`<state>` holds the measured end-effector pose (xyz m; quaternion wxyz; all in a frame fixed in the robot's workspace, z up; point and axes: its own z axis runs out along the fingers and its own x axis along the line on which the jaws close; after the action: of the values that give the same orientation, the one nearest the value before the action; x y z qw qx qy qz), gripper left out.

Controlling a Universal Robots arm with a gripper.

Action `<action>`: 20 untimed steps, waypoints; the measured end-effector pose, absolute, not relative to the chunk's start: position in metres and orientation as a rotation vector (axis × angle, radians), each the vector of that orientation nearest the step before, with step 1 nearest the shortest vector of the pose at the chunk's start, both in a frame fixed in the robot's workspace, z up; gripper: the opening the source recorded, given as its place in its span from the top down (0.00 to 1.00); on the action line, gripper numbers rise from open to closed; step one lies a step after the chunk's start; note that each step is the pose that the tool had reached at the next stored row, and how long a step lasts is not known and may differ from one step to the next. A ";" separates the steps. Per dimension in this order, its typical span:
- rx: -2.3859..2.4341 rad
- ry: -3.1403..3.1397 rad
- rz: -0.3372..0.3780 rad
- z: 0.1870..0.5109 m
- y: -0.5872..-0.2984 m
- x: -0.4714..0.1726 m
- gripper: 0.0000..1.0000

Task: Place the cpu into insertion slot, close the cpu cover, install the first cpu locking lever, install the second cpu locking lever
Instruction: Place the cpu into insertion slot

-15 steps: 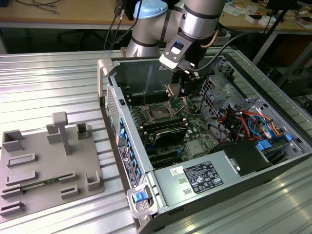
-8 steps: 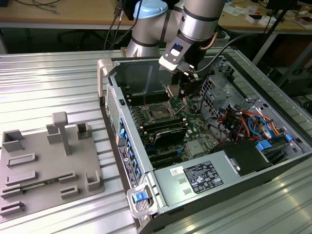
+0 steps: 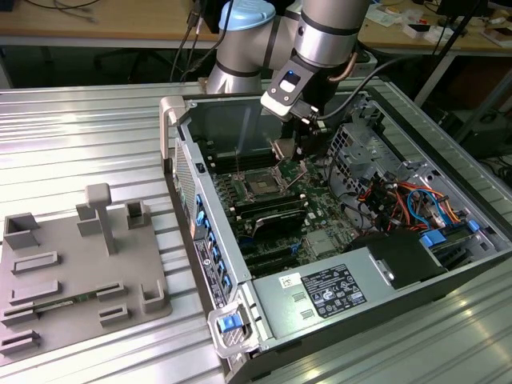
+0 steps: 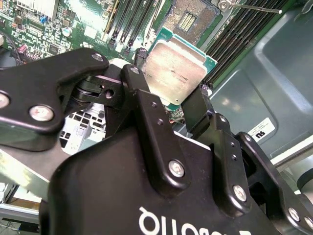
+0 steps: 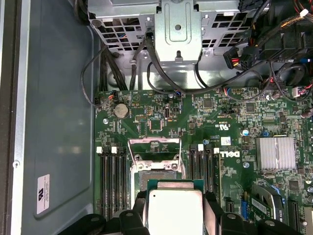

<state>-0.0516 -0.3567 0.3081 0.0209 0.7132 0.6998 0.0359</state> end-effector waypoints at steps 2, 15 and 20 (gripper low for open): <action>2.211 2.170 0.112 0.307 -0.357 -0.052 0.45; 2.197 2.185 0.112 0.282 -0.356 -0.055 0.45; 2.196 2.186 0.112 0.281 -0.356 -0.055 0.45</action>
<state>-0.0547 -0.3563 0.2812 0.0208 0.7081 0.7049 0.0360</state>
